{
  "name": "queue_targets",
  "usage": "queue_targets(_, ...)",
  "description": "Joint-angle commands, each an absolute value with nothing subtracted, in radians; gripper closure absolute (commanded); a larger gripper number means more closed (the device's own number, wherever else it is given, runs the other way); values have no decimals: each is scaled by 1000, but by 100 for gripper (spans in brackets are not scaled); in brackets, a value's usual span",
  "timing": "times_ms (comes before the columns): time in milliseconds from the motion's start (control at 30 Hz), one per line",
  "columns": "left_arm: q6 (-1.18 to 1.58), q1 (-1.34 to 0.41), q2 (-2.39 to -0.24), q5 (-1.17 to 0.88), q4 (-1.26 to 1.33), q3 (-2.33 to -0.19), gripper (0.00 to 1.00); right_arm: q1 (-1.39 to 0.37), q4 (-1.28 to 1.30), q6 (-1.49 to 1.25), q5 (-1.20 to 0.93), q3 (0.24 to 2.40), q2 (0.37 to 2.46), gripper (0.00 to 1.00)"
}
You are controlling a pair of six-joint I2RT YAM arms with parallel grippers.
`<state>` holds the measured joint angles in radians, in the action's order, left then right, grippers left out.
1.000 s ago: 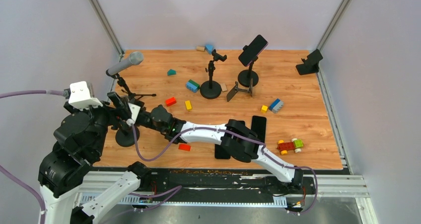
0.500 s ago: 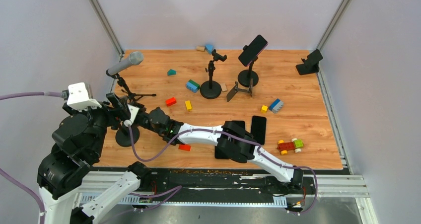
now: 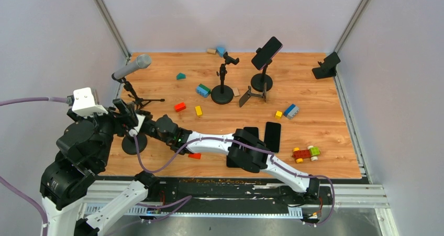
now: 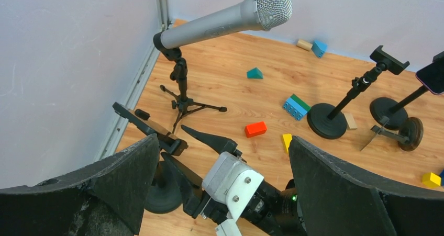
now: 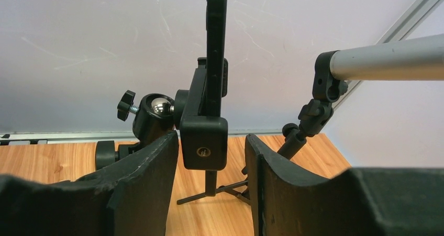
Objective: Remove the phone from the phone stand
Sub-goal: Move the phone stand with the phone to the center of the board.
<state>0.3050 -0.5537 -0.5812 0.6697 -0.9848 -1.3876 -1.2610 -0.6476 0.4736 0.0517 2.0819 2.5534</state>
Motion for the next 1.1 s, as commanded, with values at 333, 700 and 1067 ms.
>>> queue_targets(333,302,-548,-569,664,-978,-1376,0,-1267,-687,495,51,2158,2568,65)
queue_targets(700,296,-548,-568,667,-986,-1382,0,-1266,-781,566,51,1988,2464,98)
queue_targets(1067,308,-548,-563,662,-993,-1388,0,-1240,-877,651,70,1639,2201,100)
